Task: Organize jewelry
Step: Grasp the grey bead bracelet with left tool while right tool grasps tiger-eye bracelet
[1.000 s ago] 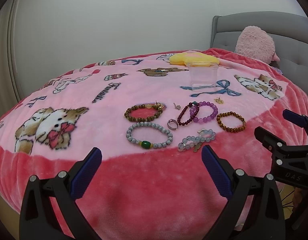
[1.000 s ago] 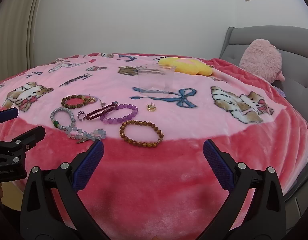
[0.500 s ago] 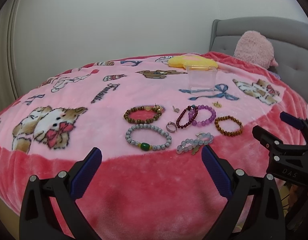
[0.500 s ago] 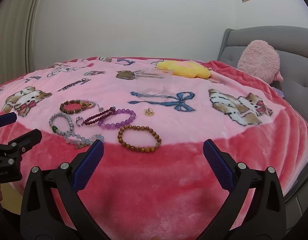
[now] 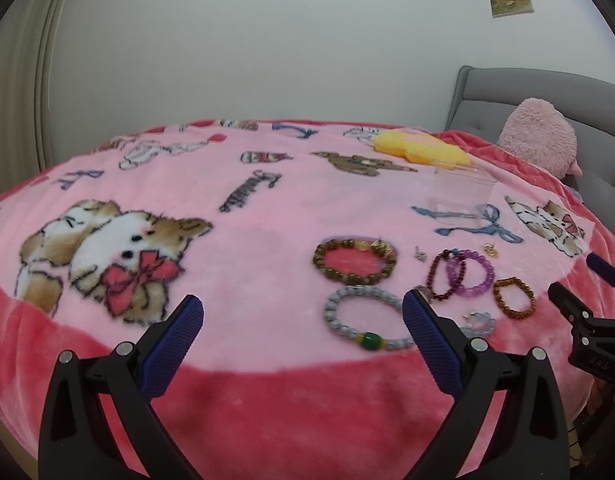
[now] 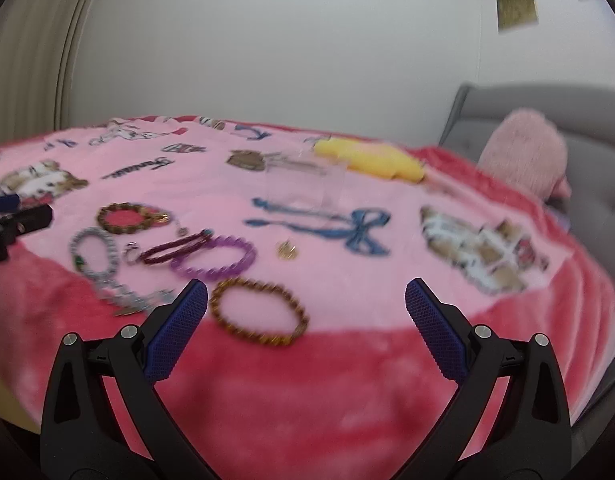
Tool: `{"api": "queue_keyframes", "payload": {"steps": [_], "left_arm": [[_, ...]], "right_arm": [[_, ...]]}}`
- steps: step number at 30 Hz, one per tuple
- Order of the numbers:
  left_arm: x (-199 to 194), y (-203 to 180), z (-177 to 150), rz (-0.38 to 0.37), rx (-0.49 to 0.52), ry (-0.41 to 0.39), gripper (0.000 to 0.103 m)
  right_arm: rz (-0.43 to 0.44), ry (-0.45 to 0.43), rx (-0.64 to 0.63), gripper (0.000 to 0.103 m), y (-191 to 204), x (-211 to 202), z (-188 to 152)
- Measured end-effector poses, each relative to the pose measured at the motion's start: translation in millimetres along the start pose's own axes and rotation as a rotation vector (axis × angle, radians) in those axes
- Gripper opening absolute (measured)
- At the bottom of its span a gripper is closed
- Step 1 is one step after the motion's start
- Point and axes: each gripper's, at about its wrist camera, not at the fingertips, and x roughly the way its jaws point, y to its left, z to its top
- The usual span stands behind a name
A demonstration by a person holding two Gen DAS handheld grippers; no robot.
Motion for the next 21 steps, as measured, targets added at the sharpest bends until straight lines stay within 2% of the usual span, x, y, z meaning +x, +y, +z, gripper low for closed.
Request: {"api": "queue_keyframes", "payload": {"steps": [2,4,9,10,11,13,15,17,21], "left_arm": [[7,3,2,0.006,0.0,0.007,0.098],[14,7,3,0.008,0.001,0.018,0.098],[31,4,4,-0.043,0.005,0.08,0.098],[33,2,3,-0.047,0.012,0.084,0.098],[35,0,3,-0.048,0.023,0.088,0.098],[38,-4,2,-0.055,0.043,0.098,0.09],[42,-7,1,-0.068,0.051,0.122,0.084],[50,-8,0,-0.072,0.056,0.146,0.083],[59,-11,-4,-0.061,0.066,0.183,0.071]], "right_arm": [[-0.03,-0.007,-0.064,0.095,6,7,2],[-0.022,-0.008,-0.089,0.095,8,12,4],[0.031,0.025,-0.063,0.095,5,29,11],[0.037,0.033,-0.059,0.093,4,33,12],[0.041,0.041,-0.056,0.085,2,36,11],[0.047,0.066,-0.06,0.076,0,42,11],[0.074,0.106,-0.05,0.074,-5,50,9],[0.12,0.138,-0.028,0.063,-11,54,6],[0.158,0.187,-0.017,0.051,-14,62,0]]}}
